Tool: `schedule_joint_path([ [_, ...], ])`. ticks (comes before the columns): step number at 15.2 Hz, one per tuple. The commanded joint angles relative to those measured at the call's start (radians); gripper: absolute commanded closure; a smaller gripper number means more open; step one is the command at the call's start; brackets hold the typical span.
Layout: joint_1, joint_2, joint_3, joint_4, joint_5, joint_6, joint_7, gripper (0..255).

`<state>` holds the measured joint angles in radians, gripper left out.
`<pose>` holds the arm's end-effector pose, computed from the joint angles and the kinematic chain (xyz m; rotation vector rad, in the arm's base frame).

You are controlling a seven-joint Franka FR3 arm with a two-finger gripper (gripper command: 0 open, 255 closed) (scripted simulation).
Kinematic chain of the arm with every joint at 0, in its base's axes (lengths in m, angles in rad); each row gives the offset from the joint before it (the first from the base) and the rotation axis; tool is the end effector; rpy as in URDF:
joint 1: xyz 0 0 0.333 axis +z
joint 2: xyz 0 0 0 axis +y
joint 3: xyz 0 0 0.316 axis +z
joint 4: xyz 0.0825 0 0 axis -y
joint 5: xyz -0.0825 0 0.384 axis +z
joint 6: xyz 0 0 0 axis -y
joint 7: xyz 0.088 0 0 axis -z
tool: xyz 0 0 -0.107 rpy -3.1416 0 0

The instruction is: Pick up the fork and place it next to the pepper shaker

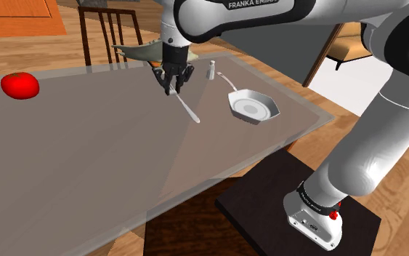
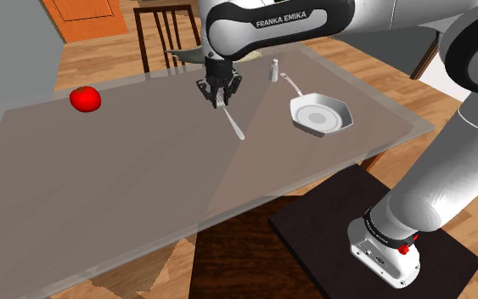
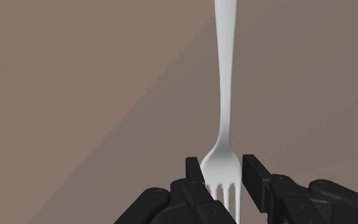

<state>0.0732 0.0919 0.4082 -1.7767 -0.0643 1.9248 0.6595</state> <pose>0.5329 0.2650 0.5087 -3.1159 0.2505 -0.1051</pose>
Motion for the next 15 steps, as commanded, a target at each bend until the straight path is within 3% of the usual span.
schedule_joint_path([
  [1, -0.025, -0.008, -0.020, -0.011, 0.008, 0.005, -0.048, 255],
  [15, -0.197, 0.021, -0.162, 0.031, 0.035, -0.001, -0.371, 255],
])
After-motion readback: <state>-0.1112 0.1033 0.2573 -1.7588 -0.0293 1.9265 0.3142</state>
